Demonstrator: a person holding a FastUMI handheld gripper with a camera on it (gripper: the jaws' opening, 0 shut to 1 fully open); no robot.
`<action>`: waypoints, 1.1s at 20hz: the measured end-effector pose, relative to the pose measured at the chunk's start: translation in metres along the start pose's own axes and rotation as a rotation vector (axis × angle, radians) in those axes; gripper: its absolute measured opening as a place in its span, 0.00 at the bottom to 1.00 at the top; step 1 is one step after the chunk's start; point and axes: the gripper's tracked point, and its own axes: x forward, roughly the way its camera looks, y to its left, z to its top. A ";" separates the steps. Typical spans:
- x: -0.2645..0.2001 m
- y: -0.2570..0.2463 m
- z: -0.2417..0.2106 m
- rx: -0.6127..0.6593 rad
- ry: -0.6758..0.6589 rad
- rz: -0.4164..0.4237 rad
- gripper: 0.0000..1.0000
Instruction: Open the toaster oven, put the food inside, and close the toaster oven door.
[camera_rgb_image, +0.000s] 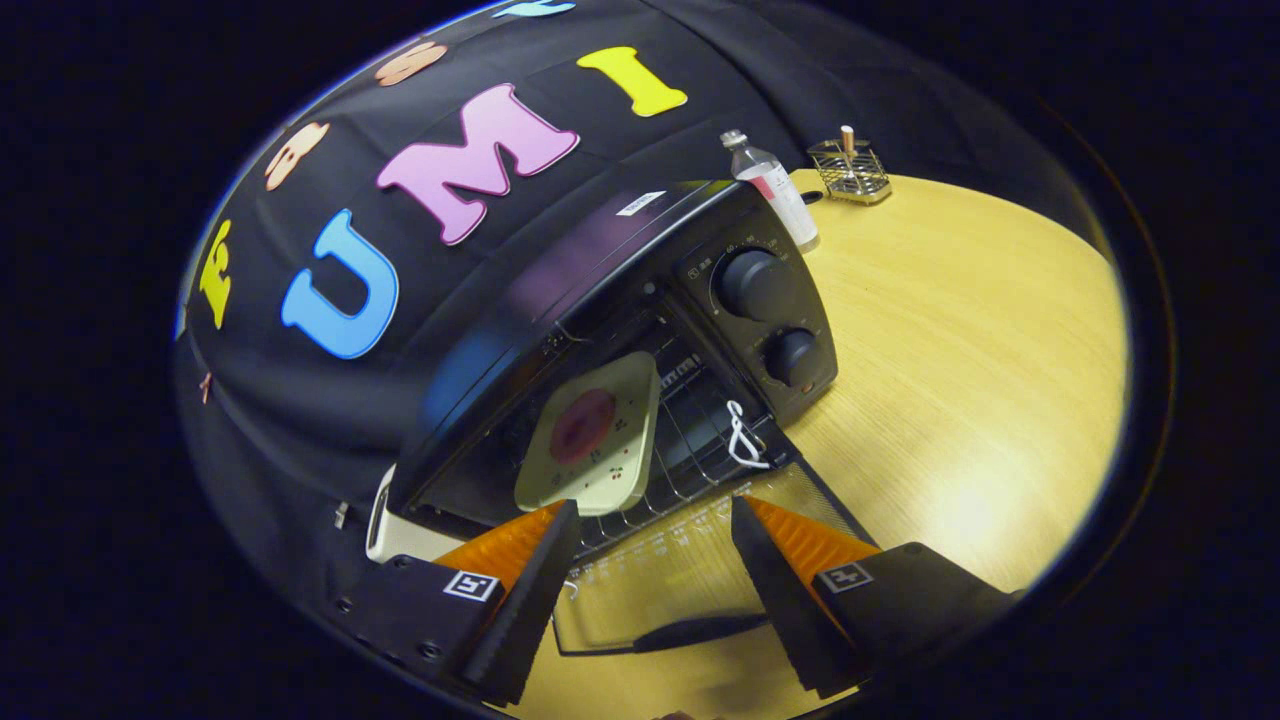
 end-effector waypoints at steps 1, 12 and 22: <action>-0.009 -0.006 -0.005 -0.058 0.015 -0.011 0.99; -0.052 -0.055 -0.104 -0.522 0.262 -0.083 0.99; 0.002 -0.059 -0.113 -0.618 0.262 -0.164 1.00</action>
